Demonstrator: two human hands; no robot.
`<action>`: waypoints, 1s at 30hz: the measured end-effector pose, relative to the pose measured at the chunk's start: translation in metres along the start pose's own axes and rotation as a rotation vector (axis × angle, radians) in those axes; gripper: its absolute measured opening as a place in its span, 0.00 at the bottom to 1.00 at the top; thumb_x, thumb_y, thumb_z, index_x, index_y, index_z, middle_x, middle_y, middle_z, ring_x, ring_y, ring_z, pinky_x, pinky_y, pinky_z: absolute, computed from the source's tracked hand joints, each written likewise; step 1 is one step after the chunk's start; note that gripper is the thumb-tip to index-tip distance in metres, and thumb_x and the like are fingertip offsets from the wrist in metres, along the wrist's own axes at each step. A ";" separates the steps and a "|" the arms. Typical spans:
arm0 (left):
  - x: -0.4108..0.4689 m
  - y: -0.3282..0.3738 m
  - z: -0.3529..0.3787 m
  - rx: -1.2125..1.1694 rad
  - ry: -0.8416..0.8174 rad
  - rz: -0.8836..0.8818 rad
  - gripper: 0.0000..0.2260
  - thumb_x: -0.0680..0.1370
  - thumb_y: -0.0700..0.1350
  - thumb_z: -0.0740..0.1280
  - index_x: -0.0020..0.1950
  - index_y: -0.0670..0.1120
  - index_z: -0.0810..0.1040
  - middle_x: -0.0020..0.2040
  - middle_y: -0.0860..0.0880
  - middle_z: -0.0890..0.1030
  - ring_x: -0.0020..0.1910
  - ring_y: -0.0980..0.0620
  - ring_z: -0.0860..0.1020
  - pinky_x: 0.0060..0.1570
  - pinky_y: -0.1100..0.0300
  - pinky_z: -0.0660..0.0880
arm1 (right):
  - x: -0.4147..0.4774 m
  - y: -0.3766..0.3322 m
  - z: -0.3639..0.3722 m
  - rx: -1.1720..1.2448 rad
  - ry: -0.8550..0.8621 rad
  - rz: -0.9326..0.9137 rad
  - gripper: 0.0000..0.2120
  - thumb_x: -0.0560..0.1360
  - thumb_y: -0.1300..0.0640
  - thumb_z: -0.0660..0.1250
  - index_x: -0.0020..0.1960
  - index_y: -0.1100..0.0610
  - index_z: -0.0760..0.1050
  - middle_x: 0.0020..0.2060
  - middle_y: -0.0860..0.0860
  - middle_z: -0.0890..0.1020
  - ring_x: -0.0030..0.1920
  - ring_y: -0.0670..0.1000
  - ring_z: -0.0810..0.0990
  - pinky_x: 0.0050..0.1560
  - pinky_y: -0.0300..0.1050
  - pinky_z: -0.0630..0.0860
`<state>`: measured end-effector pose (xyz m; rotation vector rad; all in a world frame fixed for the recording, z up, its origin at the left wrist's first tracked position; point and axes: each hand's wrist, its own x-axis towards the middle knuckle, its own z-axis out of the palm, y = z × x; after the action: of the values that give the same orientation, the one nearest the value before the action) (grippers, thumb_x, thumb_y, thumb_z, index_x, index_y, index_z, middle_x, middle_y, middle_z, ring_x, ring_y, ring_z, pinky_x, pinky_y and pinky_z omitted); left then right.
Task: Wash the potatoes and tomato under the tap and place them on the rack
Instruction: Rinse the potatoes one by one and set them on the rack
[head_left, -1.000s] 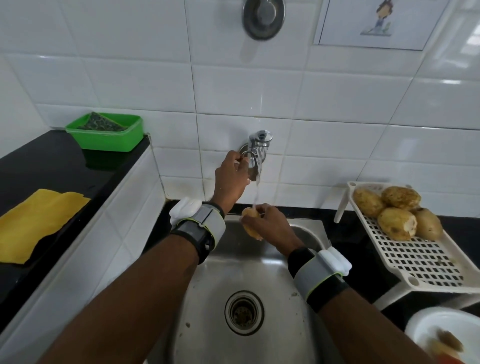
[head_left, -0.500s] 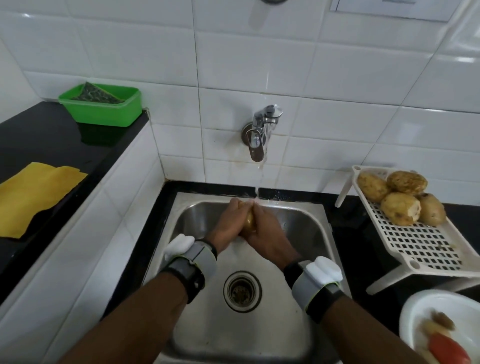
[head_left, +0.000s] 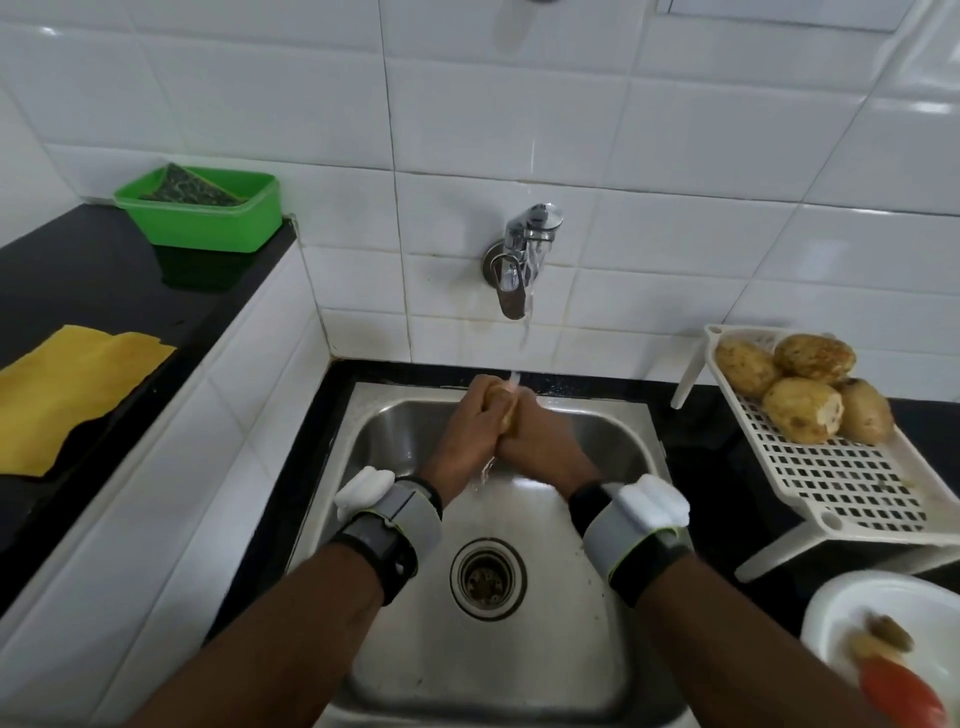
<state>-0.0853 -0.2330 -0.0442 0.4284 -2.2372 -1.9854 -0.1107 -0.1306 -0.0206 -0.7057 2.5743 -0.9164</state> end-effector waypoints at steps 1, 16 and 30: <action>0.000 0.002 0.000 -0.087 0.033 -0.050 0.10 0.83 0.49 0.58 0.59 0.45 0.73 0.51 0.47 0.78 0.50 0.51 0.78 0.49 0.57 0.75 | -0.004 0.000 0.007 -0.052 0.041 -0.067 0.23 0.76 0.62 0.64 0.70 0.63 0.65 0.64 0.60 0.73 0.60 0.54 0.76 0.51 0.33 0.72; 0.005 0.021 0.006 -0.140 0.044 -0.068 0.14 0.84 0.51 0.55 0.60 0.44 0.73 0.49 0.48 0.79 0.50 0.50 0.79 0.41 0.66 0.76 | 0.015 -0.013 0.002 0.576 0.232 0.074 0.17 0.84 0.54 0.51 0.53 0.60 0.76 0.46 0.52 0.80 0.48 0.48 0.78 0.50 0.42 0.75; 0.001 0.031 0.005 0.010 0.116 -0.049 0.21 0.81 0.61 0.55 0.56 0.47 0.79 0.49 0.47 0.82 0.49 0.49 0.81 0.49 0.52 0.80 | 0.033 -0.002 -0.007 0.588 0.159 0.266 0.21 0.83 0.46 0.50 0.48 0.56 0.77 0.51 0.60 0.82 0.50 0.57 0.81 0.53 0.55 0.79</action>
<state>-0.0917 -0.2251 -0.0145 0.5887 -2.1879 -1.9192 -0.1401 -0.1470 -0.0182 -0.1265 2.2536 -1.5755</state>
